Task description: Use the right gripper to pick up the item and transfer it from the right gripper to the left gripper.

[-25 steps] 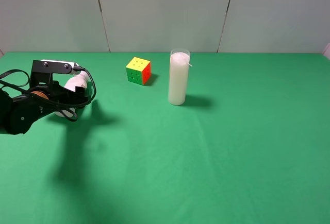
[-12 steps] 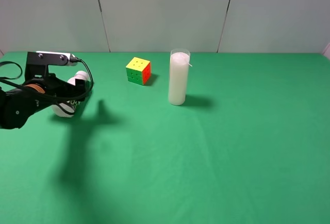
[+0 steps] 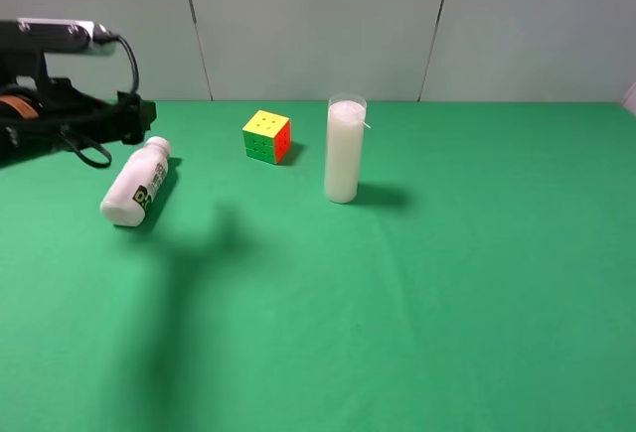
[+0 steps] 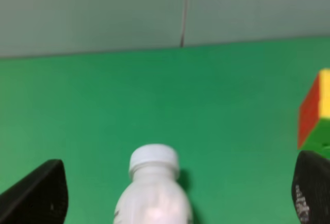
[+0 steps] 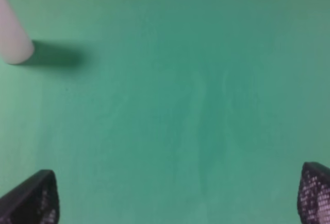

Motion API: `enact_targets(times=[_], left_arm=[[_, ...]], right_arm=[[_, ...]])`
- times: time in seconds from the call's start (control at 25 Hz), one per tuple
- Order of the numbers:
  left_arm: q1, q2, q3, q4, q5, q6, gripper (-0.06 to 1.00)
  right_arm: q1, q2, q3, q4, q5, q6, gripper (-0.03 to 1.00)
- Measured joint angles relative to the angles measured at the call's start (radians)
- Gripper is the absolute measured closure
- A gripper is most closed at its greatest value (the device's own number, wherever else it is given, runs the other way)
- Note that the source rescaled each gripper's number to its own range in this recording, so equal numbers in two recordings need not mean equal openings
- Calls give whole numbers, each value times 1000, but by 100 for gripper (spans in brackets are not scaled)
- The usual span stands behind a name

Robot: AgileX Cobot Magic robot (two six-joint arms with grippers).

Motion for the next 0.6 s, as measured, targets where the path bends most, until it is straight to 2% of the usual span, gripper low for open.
enact_targets(times=[0.12,0.24,0.6], left_arm=[[0,-118,-66,0,213,38,1],[0,-228,-117,0,372,52,1],[3,-504,-135,6,664,59,1]], right_arm=[[0,0,0,0,0,0,-3],[0,0,0,0,0,0,-3],[0,0,0,0,0,0,-3]])
